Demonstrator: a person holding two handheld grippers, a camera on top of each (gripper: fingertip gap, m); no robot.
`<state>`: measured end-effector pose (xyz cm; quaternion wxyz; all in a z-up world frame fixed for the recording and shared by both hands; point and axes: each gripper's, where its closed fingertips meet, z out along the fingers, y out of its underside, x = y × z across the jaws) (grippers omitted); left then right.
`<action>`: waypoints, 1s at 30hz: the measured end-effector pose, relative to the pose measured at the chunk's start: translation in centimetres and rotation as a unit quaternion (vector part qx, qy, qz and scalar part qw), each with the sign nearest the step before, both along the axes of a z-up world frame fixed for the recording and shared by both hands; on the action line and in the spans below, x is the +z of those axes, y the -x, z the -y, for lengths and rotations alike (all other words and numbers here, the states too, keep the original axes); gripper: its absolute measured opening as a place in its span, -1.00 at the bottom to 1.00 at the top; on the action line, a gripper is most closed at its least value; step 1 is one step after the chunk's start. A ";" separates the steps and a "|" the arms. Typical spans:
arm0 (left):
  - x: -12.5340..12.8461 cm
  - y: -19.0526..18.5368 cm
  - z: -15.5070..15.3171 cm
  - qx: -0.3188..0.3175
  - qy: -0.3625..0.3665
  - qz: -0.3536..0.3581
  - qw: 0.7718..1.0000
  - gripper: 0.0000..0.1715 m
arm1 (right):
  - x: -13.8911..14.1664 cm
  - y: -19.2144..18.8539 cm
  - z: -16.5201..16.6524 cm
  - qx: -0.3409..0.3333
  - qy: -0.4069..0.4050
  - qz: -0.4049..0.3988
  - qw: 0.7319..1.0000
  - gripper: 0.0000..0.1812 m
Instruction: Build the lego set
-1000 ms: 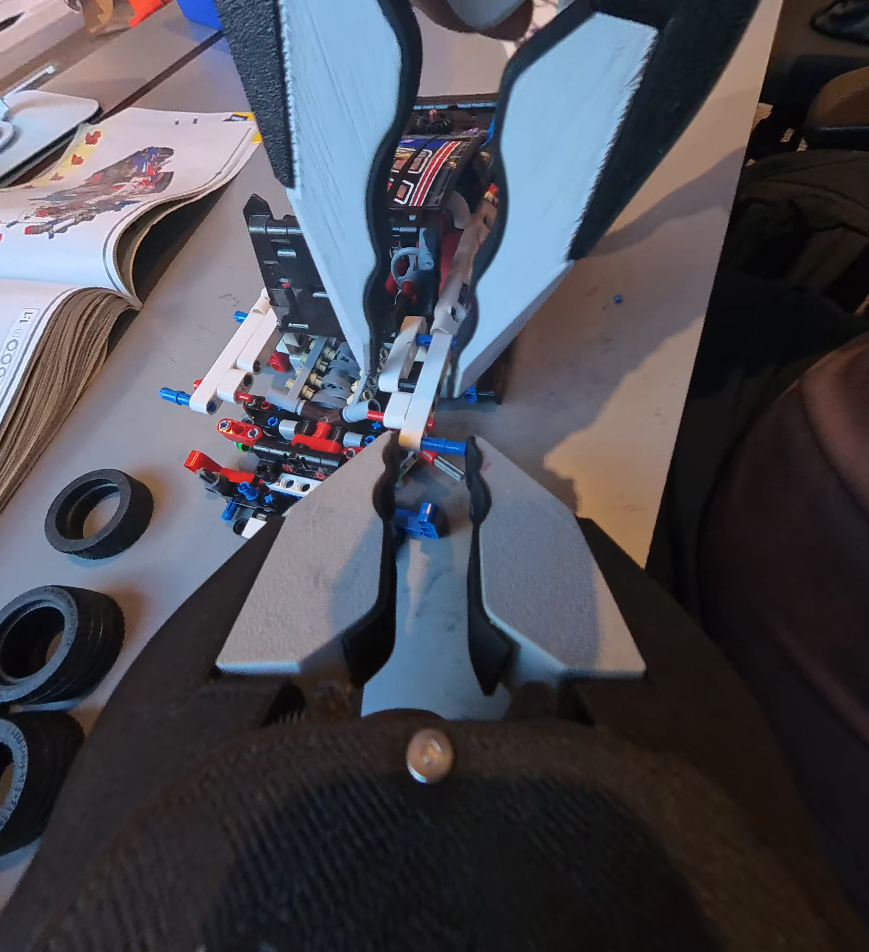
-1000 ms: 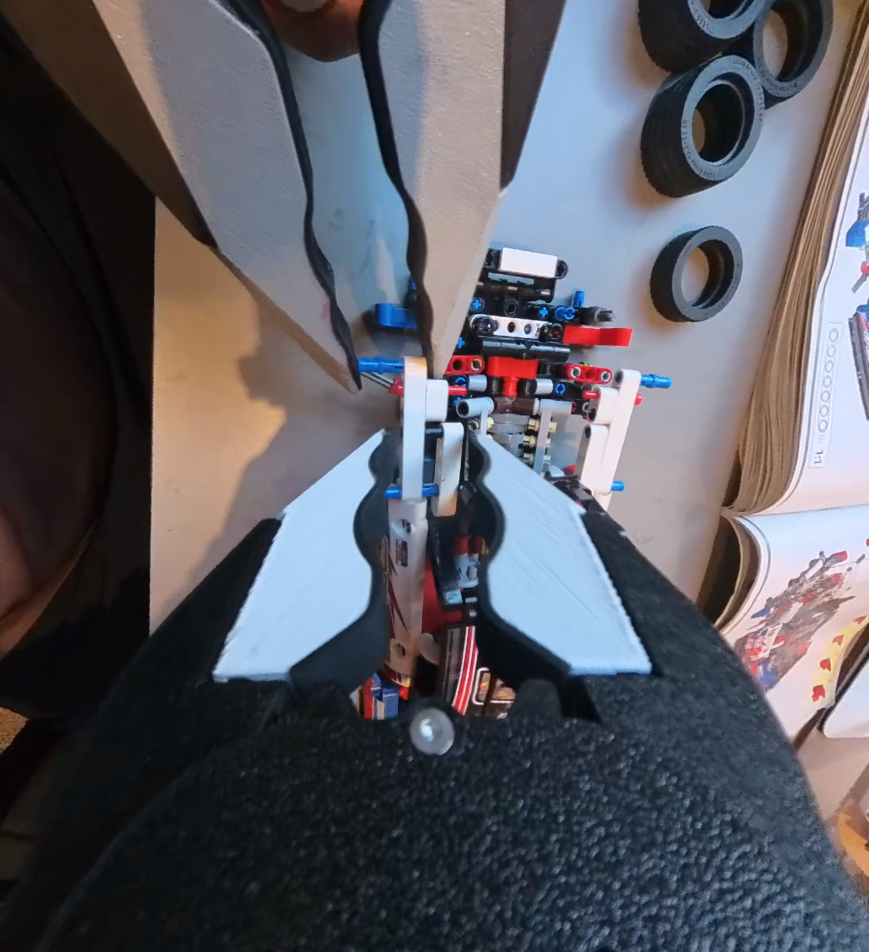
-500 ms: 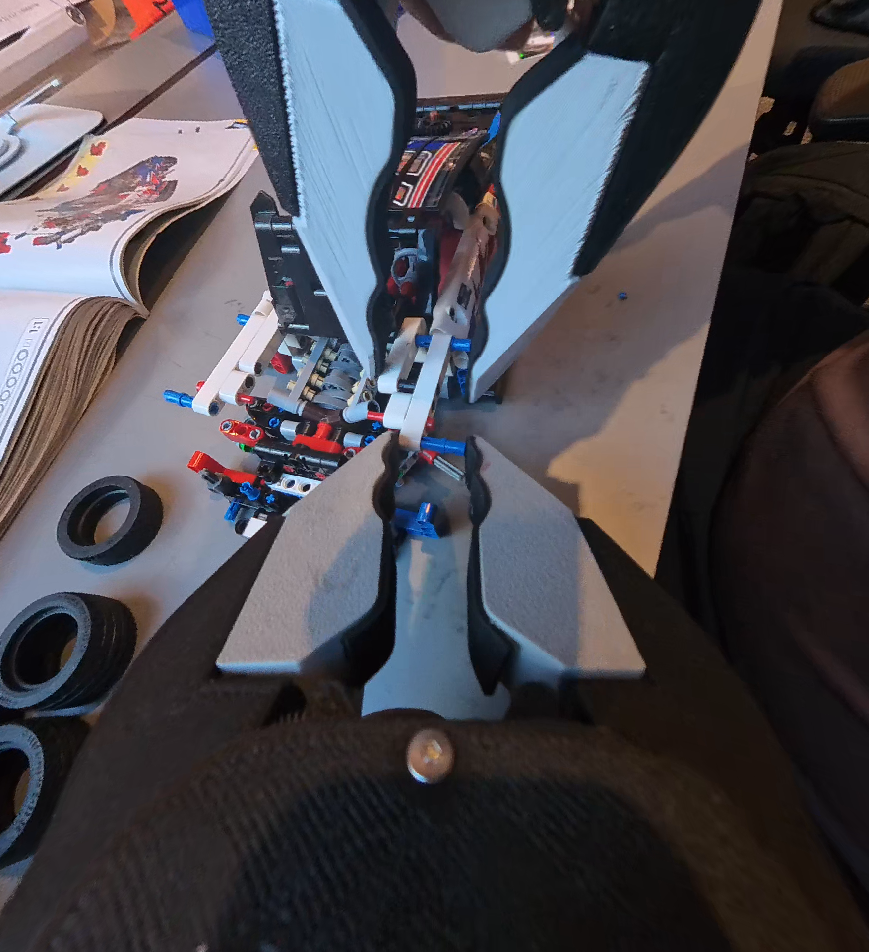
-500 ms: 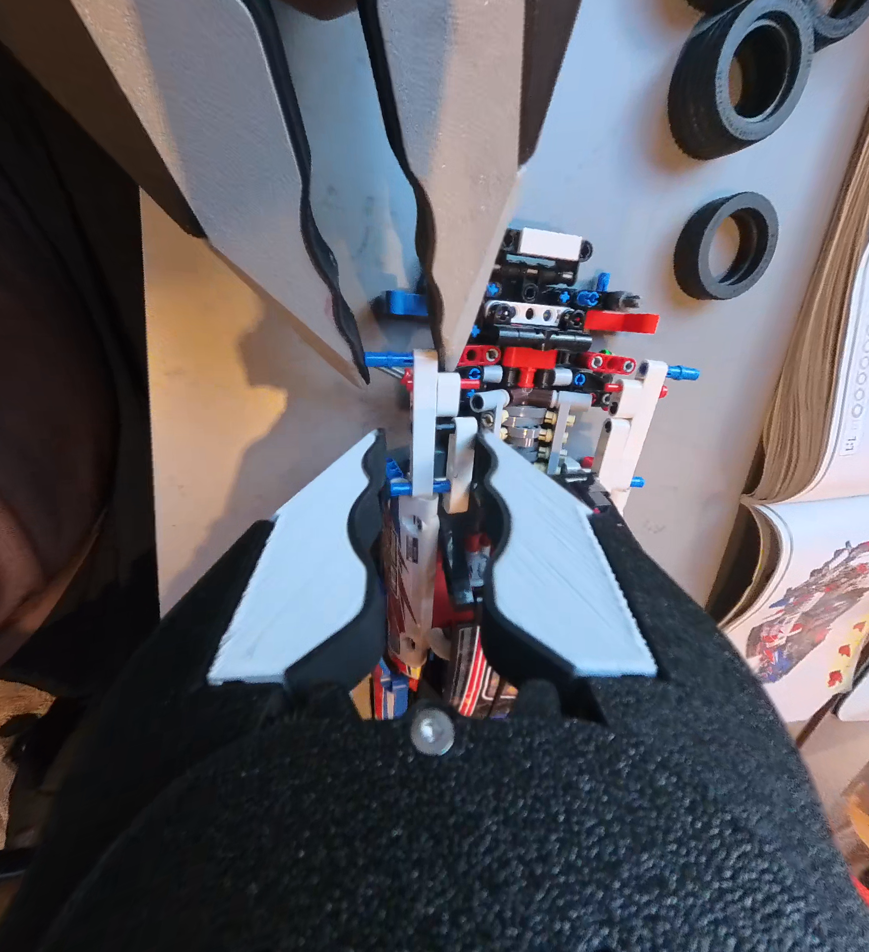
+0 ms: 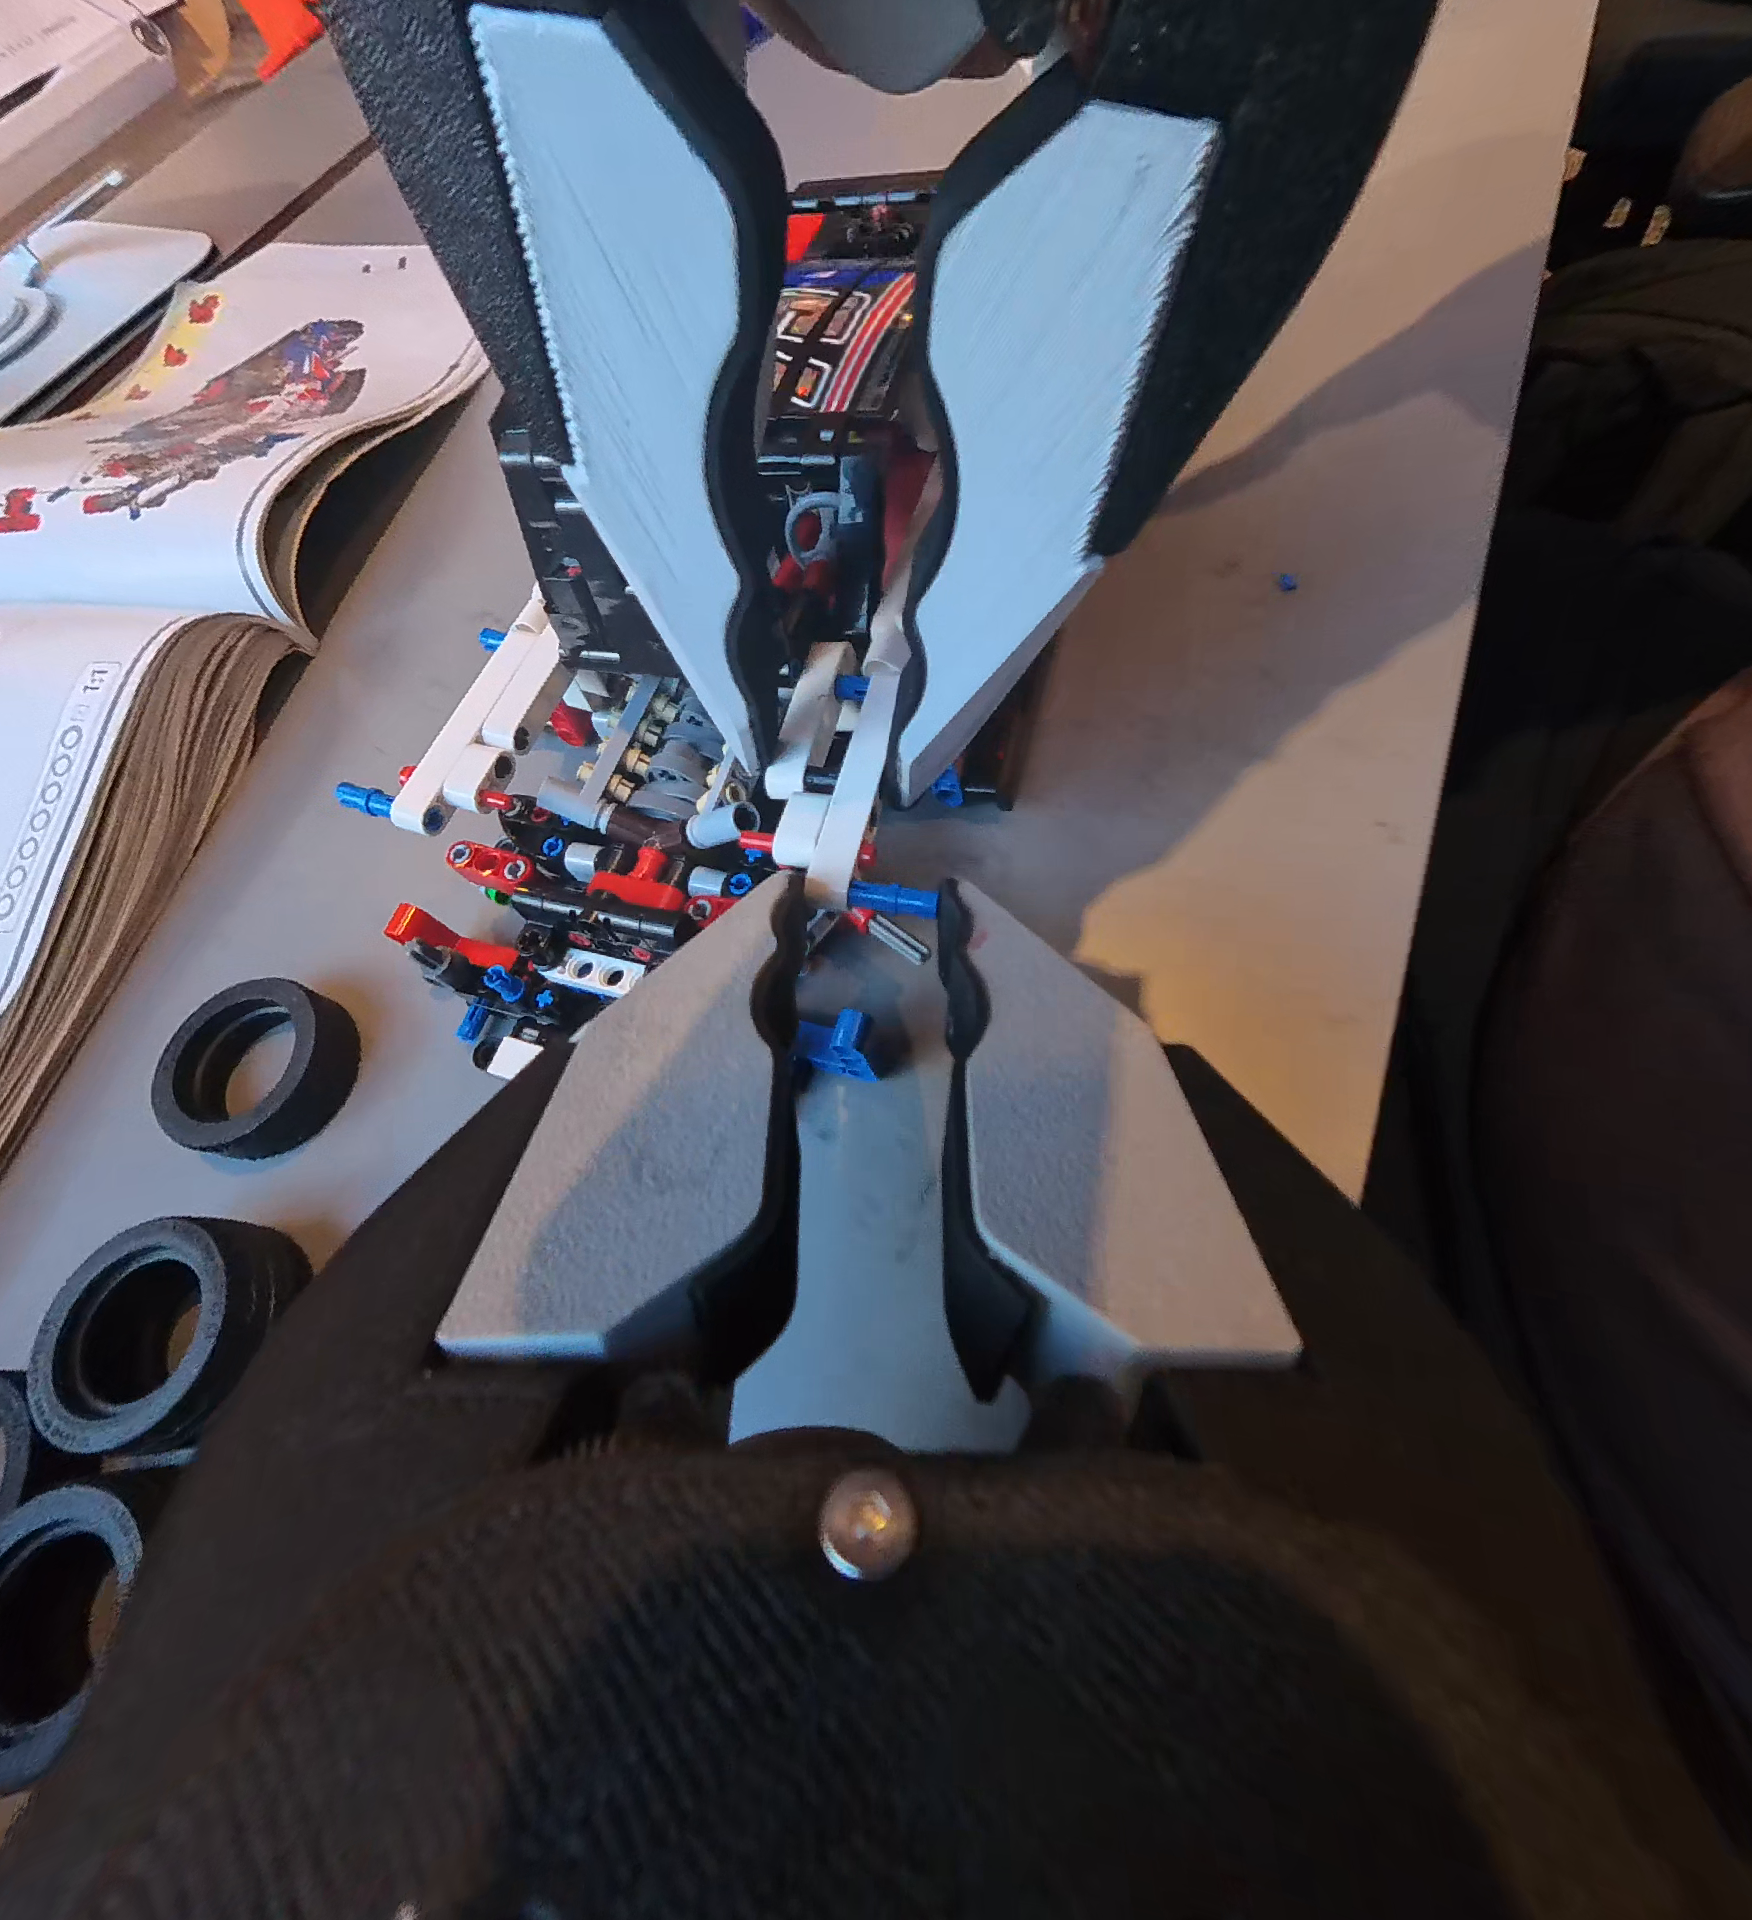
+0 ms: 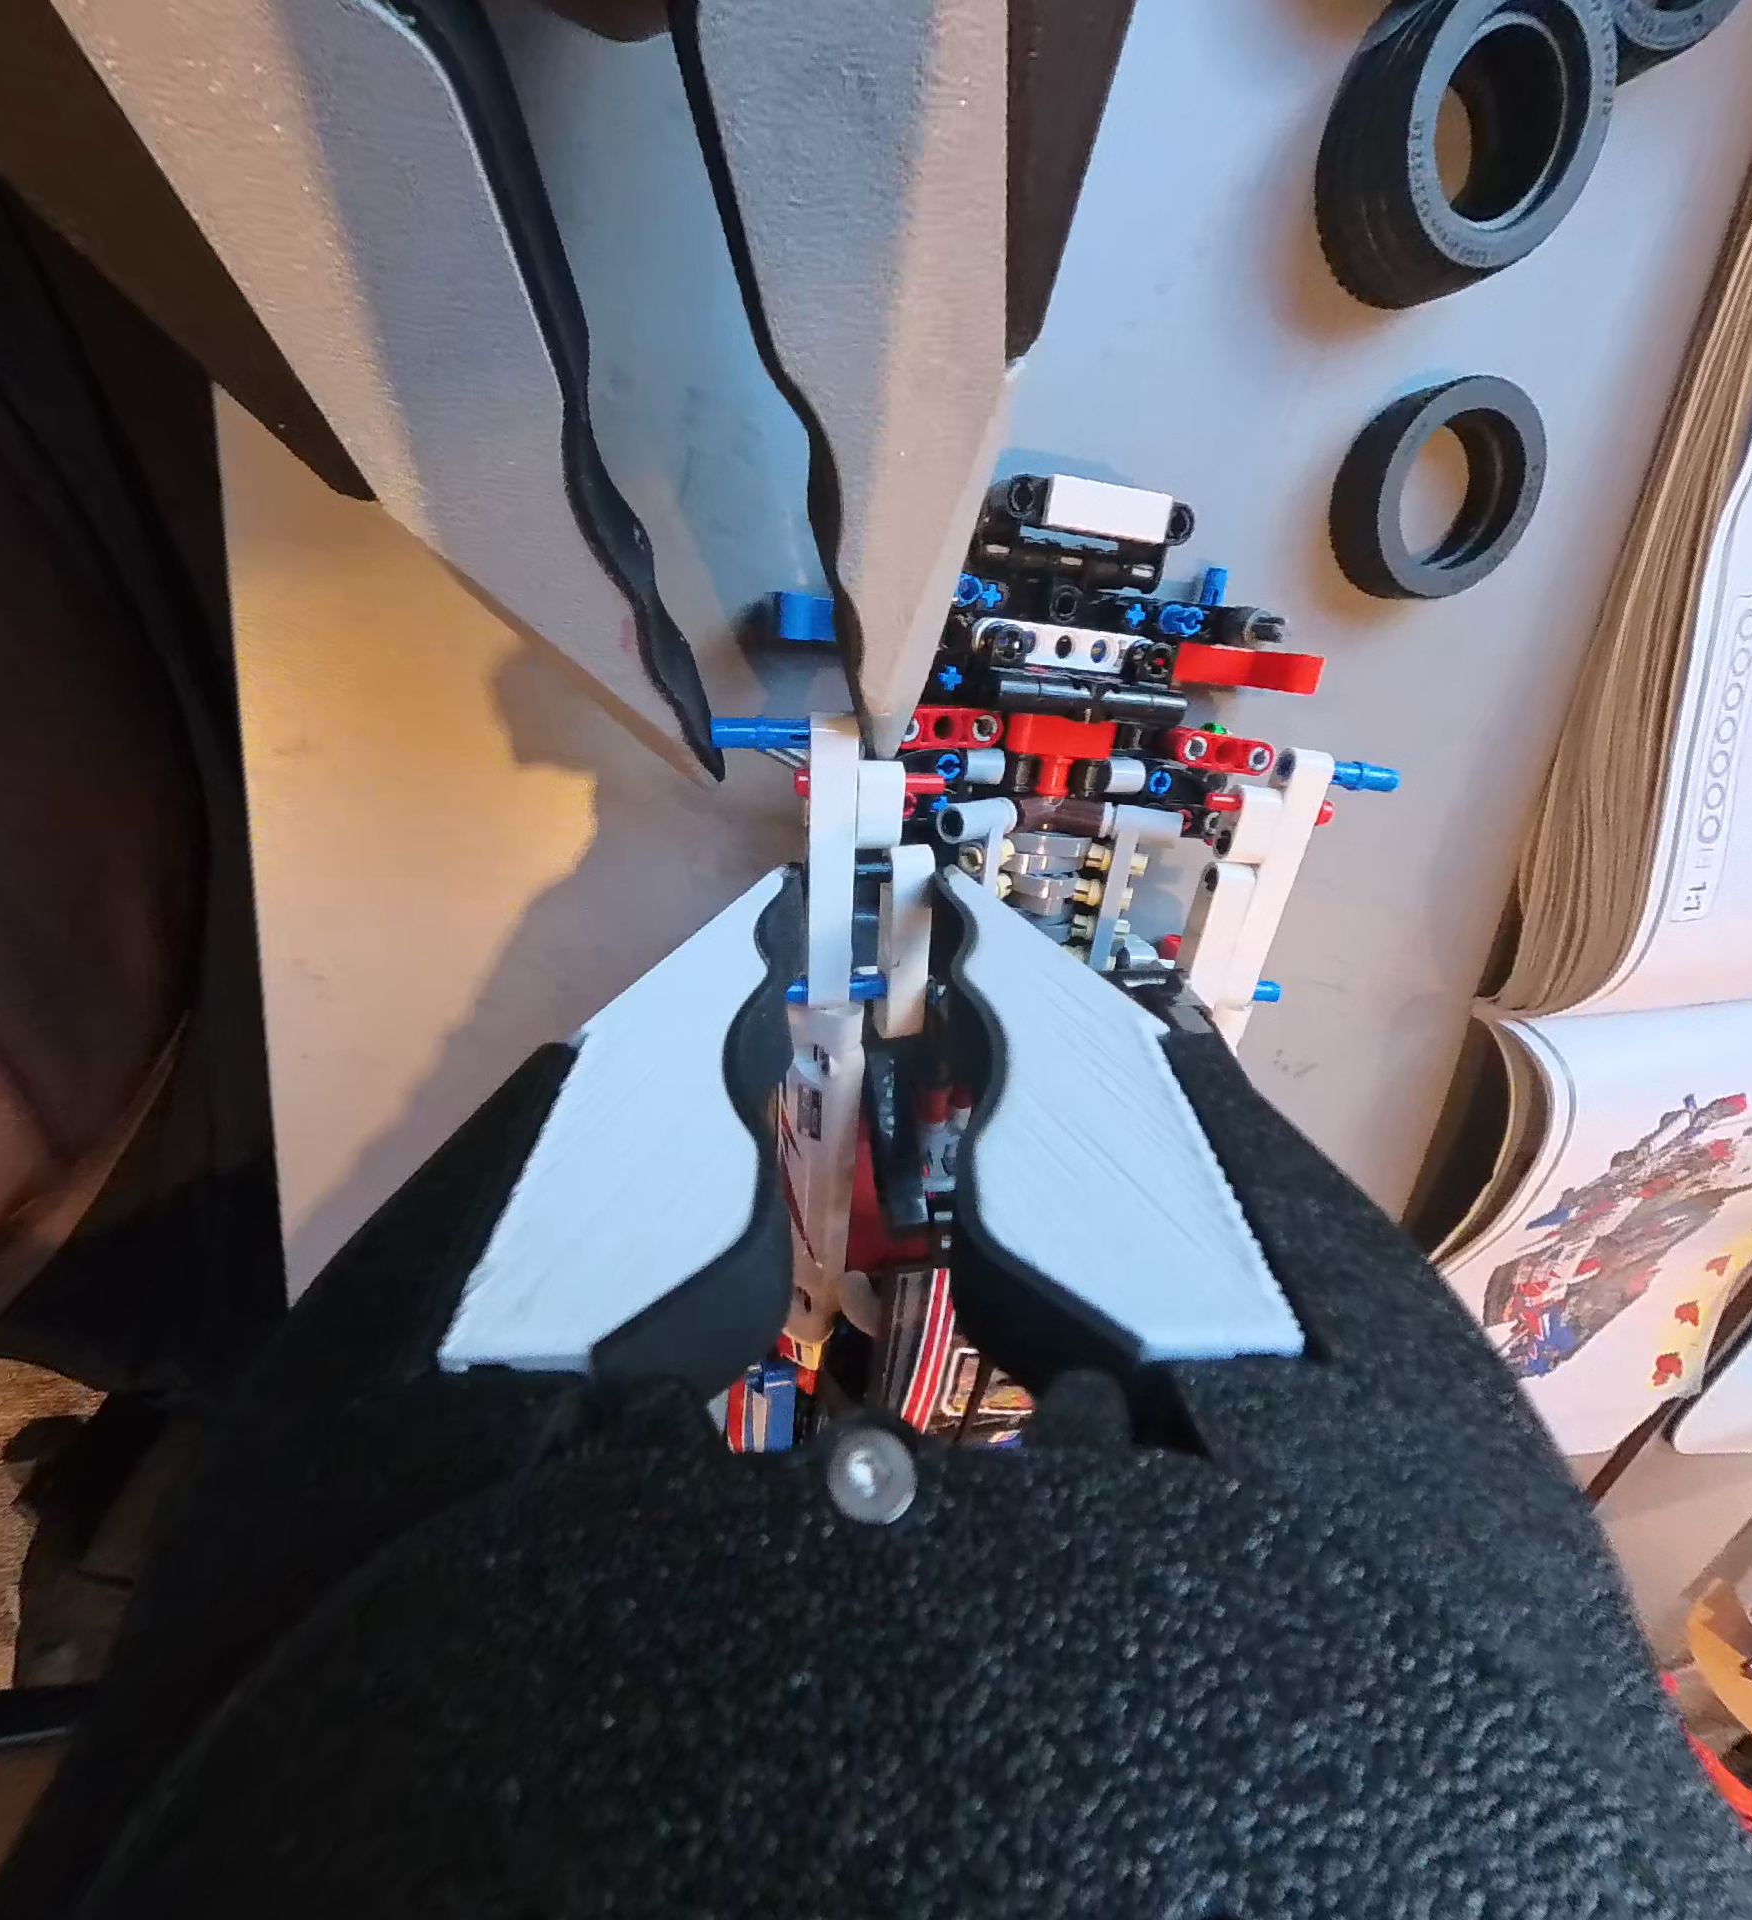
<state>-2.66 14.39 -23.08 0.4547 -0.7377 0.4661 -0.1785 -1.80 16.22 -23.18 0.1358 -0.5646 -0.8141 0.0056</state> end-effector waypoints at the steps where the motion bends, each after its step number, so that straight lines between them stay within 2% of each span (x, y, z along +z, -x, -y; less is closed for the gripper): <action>1: 0.0 0.0 -0.1 -0.001 -0.001 -0.002 1.000 -0.75 | 0.0 0.0 -0.1 0.000 0.000 -0.001 1.000 -0.74; 15: -0.2 0.1 -1.2 -0.009 -0.015 -0.028 0.999 -0.75 | 0.1 0.1 -1.0 -0.043 0.012 -0.020 0.999 -0.74; 21: -0.3 0.2 -1.4 -0.010 -0.013 -0.034 0.999 -0.74 | 0.5 0.1 -1.0 -0.036 0.005 0.000 0.999 -0.68; 23: -0.3 0.2 -1.4 -0.011 -0.013 -0.034 0.999 -0.75 | 1.0 0.3 -1.0 -0.030 -0.011 0.001 0.999 -0.58; 28: -0.2 0.1 -1.5 -0.011 -0.009 -0.022 1.000 -0.75 | 1.2 0.6 -0.9 -0.029 0.007 0.015 0.999 -0.57; 29: -0.1 0.1 -1.5 -0.011 -0.009 -0.020 1.000 -0.75 | 0.9 0.4 -1.0 -0.034 0.014 0.022 0.999 -0.58; 30: -0.2 0.1 -1.5 -0.009 -0.010 -0.020 1.000 -0.75 | 0.7 0.3 -1.1 -0.036 0.024 0.027 0.999 -0.72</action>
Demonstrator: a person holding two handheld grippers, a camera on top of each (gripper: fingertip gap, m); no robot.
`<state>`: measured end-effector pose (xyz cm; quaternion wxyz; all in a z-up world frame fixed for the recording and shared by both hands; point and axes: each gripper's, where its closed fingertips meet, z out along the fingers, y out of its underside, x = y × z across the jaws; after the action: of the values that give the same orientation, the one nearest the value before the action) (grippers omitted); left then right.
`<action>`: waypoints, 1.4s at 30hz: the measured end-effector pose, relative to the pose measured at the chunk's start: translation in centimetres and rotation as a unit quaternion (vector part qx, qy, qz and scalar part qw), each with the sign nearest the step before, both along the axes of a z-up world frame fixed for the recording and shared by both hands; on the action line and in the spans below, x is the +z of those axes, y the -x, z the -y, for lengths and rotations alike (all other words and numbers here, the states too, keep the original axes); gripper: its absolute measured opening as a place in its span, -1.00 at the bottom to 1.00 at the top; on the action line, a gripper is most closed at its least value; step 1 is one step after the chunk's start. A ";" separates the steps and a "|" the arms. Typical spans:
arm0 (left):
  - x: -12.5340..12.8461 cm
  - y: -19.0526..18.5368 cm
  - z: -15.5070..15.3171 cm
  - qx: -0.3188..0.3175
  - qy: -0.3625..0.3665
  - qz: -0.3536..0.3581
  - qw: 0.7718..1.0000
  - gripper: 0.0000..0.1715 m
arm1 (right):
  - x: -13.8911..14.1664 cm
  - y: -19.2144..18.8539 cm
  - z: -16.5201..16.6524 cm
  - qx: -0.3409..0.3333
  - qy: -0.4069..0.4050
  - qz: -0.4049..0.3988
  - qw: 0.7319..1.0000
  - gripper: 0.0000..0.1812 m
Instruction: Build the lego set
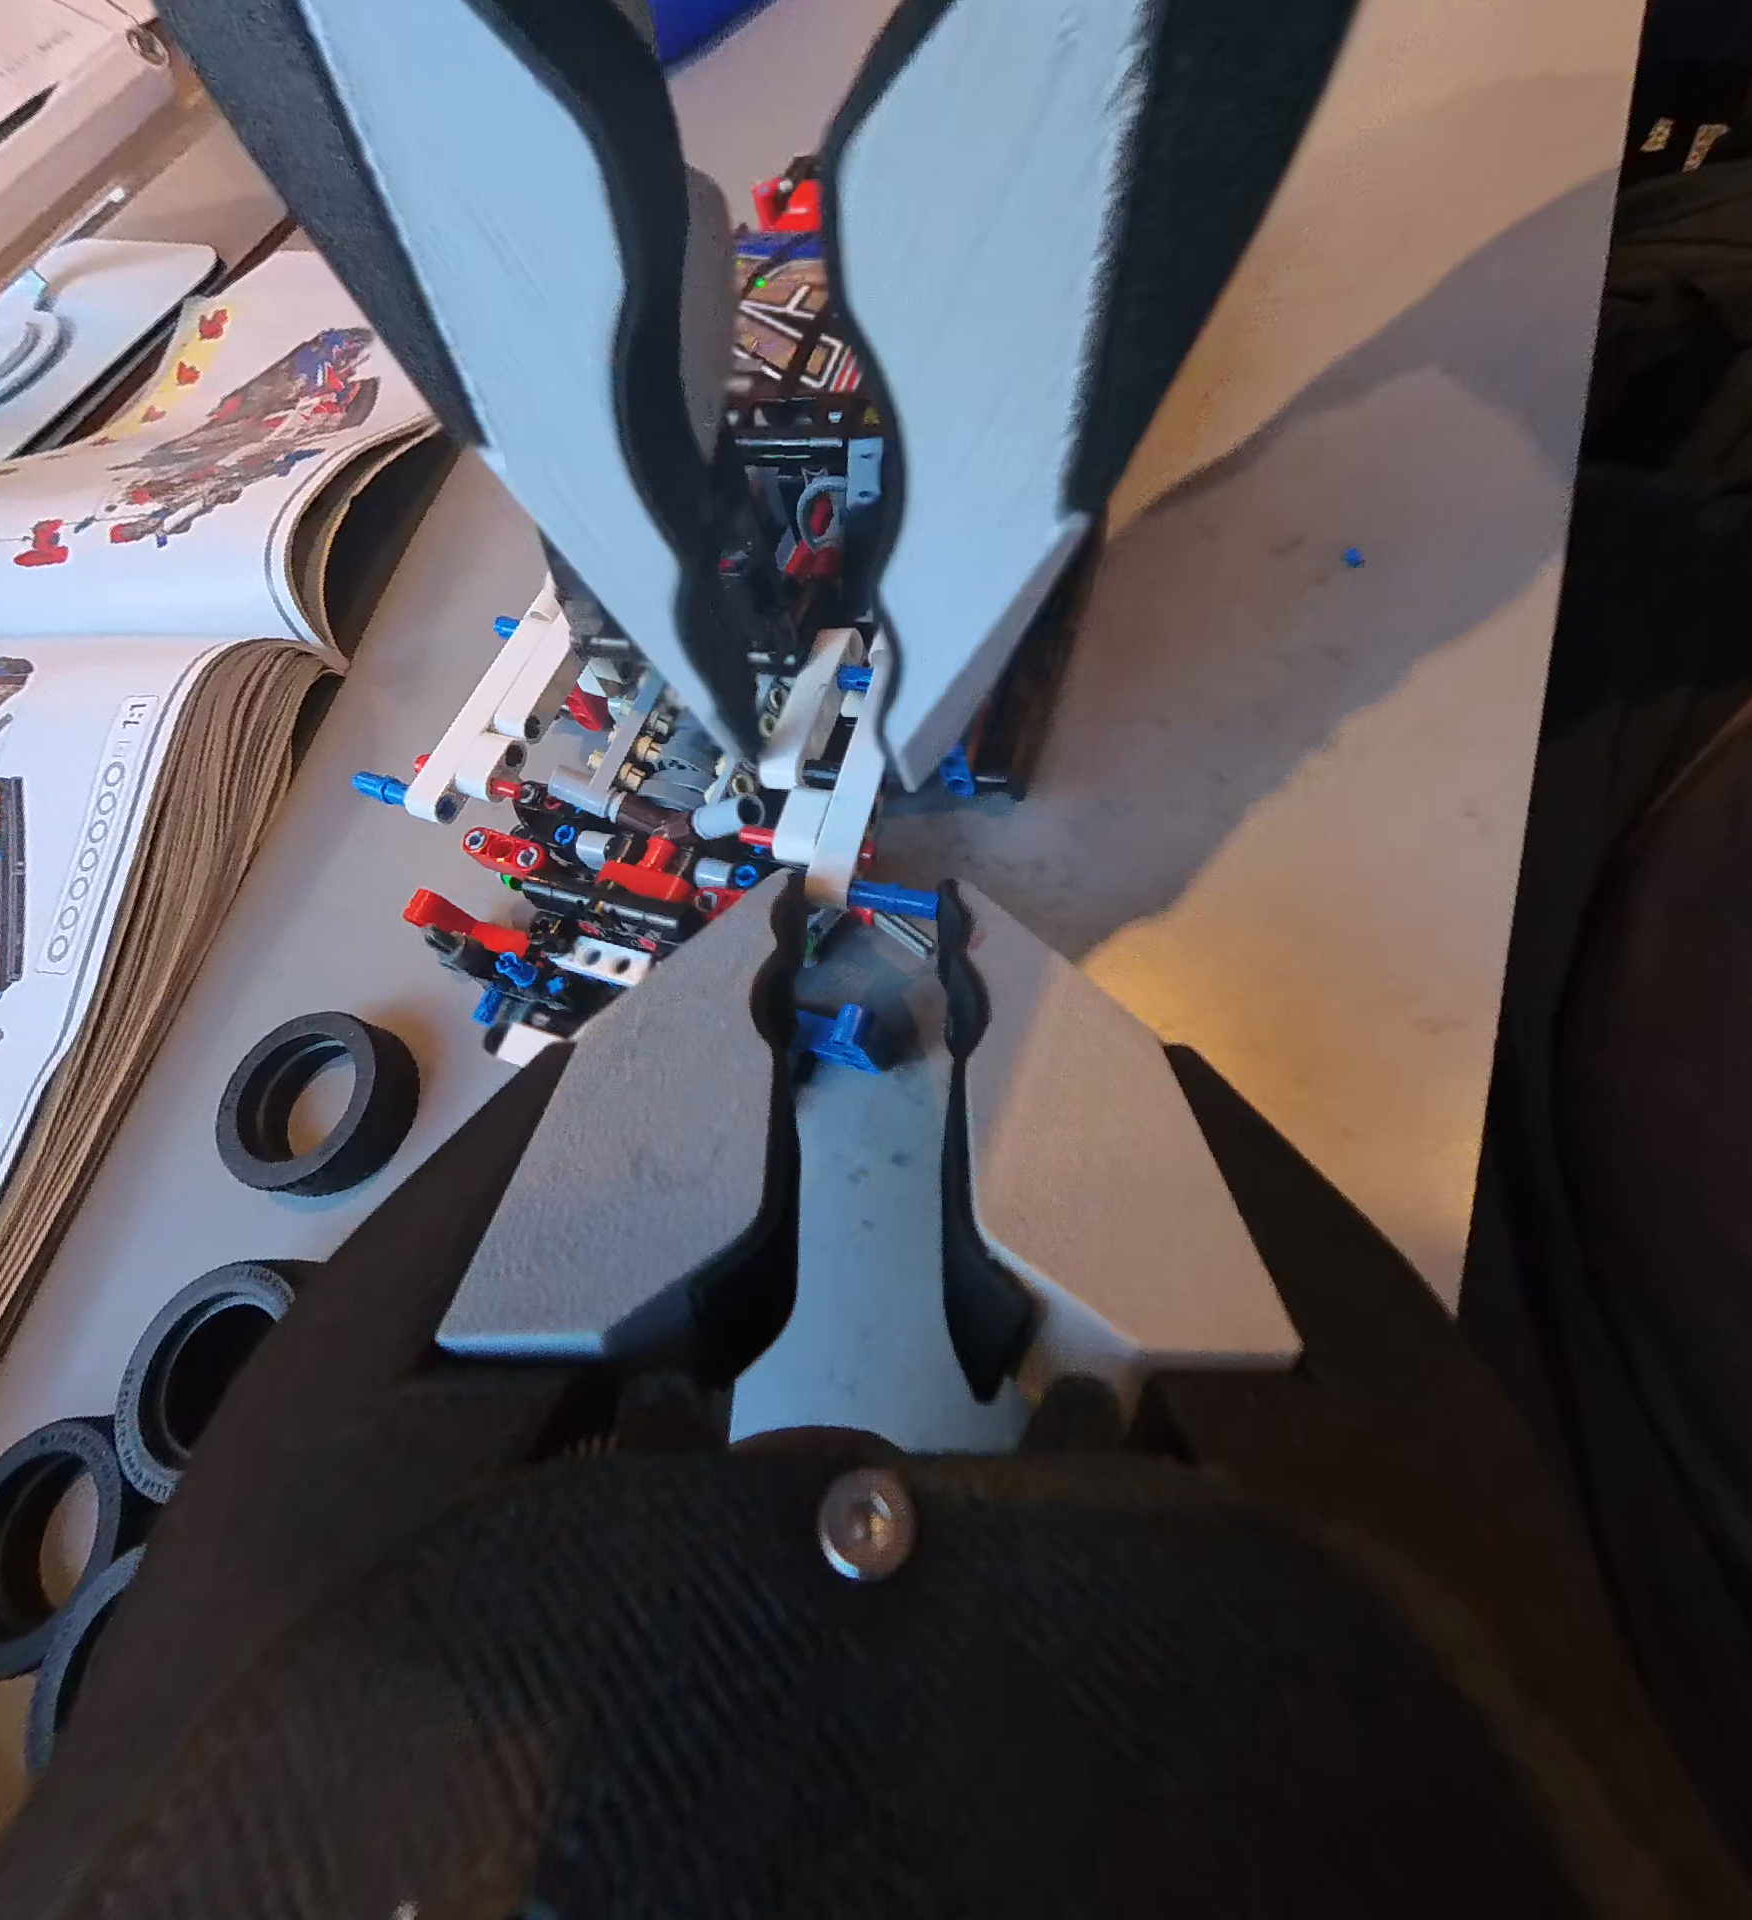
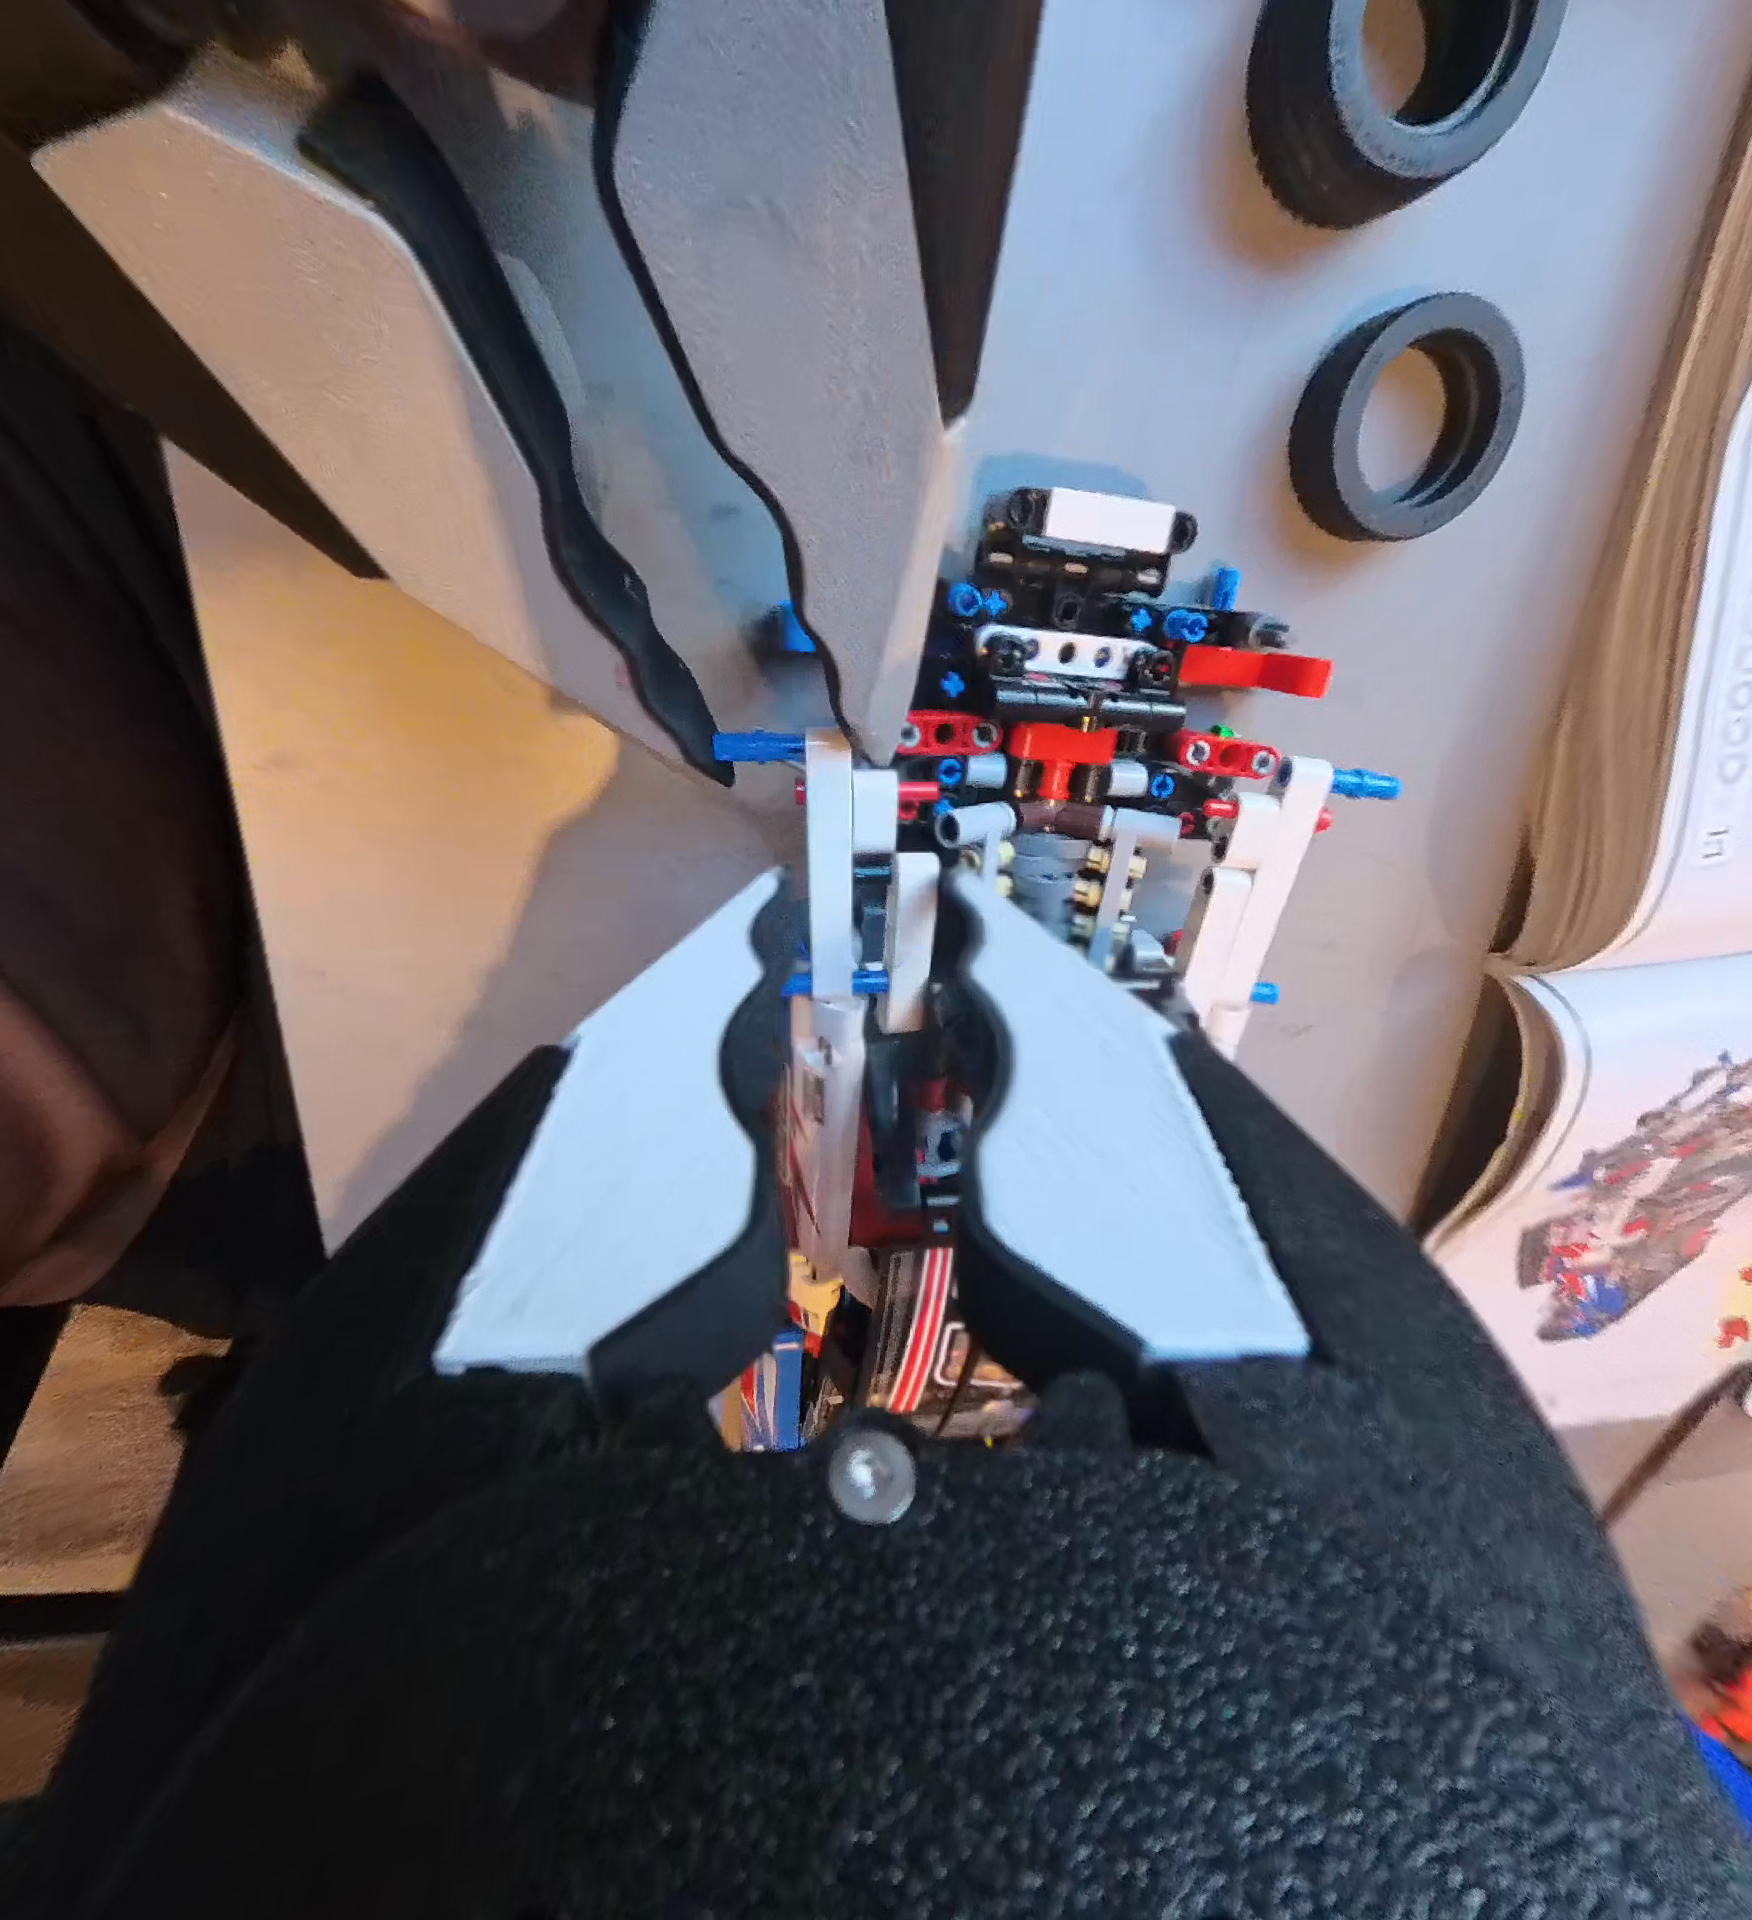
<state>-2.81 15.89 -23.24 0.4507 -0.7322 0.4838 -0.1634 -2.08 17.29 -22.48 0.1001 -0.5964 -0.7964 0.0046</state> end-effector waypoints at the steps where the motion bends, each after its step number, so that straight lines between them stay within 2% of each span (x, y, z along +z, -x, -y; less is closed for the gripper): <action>1: -0.1 0.0 0.0 0.001 -0.001 -0.001 1.000 -0.75 | -0.1 0.1 0.1 -0.003 0.012 -0.004 1.000 -0.75; 6: -0.3 0.1 -0.2 0.003 0.002 -0.002 1.000 -0.75 | -0.2 0.0 0.1 -0.011 0.023 0.004 1.000 -0.72; 8: -0.4 0.1 -0.2 0.002 0.004 -0.001 1.000 -0.75 | 0.3 -0.1 -0.1 -0.003 0.008 0.015 1.000 -0.59; 10: -0.3 0.1 -0.2 0.002 0.004 0.002 1.000 -0.75 | 1.4 0.4 -0.2 0.001 0.005 0.001 1.000 -0.54; 13: -0.2 0.1 -0.3 0.001 0.001 0.004 1.000 -0.75 | 2.3 1.2 0.6 0.006 0.052 -0.022 0.998 -0.42; 16: 0.0 0.1 -0.3 0.002 -0.003 0.007 1.000 -0.75 | 1.0 1.1 0.6 0.003 0.066 -0.001 0.998 -0.40; 19: -0.2 0.2 -0.2 0.004 -0.004 0.005 1.000 -0.75 | -0.4 0.0 -0.6 -0.006 0.029 0.034 0.999 -0.43; 25: -0.2 0.1 -0.3 0.001 -0.006 0.007 1.000 -0.75 | -0.5 0.1 -0.4 0.019 0.013 0.056 0.998 -0.50; 29: -0.3 0.2 -0.3 0.002 -0.001 0.008 1.000 -0.75 | -0.8 0.1 -0.4 0.025 0.025 0.085 0.996 -0.49; 34: -0.4 0.2 -0.2 0.003 -0.006 0.005 1.000 -0.75 | -0.5 -0.3 0.3 -0.001 0.099 0.129 0.987 -0.42; 42: -0.2 0.2 -0.2 0.005 -0.010 0.009 1.000 -0.75 | -0.9 -0.6 -0.1 0.017 0.094 0.184 0.978 -0.54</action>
<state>-3.03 16.06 -23.47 0.4633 -0.7283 0.4778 -0.1632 -1.48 17.43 -23.42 -0.1045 -0.5806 -0.8070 -0.0284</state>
